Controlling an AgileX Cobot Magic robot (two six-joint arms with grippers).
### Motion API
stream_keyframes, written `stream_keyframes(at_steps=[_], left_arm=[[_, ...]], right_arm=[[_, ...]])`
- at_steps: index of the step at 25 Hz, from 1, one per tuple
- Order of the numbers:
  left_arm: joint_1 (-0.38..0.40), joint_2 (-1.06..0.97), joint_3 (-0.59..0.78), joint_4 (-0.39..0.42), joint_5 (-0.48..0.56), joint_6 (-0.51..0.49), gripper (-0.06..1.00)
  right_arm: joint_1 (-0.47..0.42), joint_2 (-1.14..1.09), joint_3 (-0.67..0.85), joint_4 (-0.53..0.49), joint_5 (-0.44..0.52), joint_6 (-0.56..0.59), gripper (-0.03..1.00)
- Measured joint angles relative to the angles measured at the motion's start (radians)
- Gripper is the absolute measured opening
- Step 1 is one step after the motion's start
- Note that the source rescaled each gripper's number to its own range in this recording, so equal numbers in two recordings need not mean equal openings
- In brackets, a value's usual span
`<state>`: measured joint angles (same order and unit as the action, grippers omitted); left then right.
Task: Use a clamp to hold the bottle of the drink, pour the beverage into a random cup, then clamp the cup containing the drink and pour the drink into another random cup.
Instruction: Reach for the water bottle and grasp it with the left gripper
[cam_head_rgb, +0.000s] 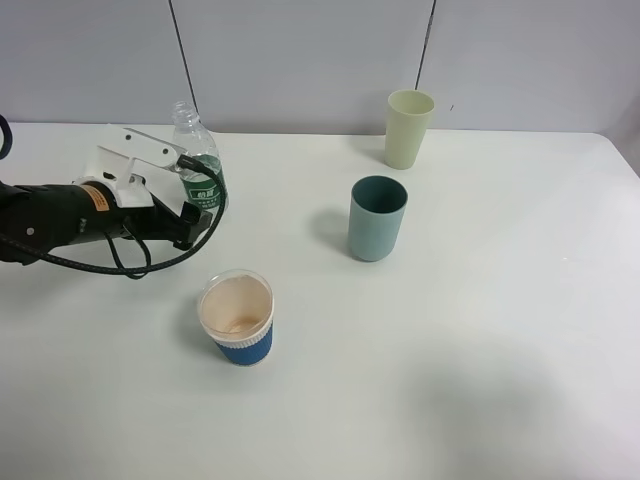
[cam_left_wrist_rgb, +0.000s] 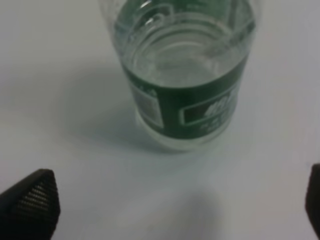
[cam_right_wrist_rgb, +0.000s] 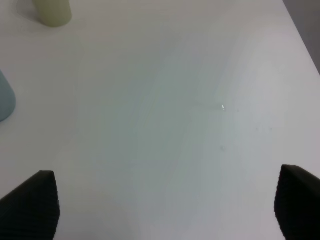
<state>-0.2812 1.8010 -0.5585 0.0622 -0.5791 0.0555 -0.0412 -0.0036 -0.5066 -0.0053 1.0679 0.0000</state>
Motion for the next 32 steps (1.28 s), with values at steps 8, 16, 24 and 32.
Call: stream_keyframes(at_steps=[8, 16, 24, 32], left_arm=[[0.000, 0.118, -0.062, 0.040, -0.084, -0.068, 1.00], [0.001, 0.219, -0.140, 0.054, -0.215, -0.135, 1.00], [0.001, 0.263, -0.210, 0.059, -0.272, -0.146, 1.00], [0.001, 0.280, -0.213, 0.071, -0.284, -0.147, 1.00]], right_arm=[[0.000, 0.000, 0.000, 0.005, 0.000, 0.000, 0.58], [0.000, 0.000, 0.000, 0.005, 0.000, 0.000, 0.58], [0.000, 0.000, 0.000, 0.005, 0.000, 0.000, 0.58], [0.000, 0.000, 0.000, 0.000, 0.000, 0.000, 0.58]])
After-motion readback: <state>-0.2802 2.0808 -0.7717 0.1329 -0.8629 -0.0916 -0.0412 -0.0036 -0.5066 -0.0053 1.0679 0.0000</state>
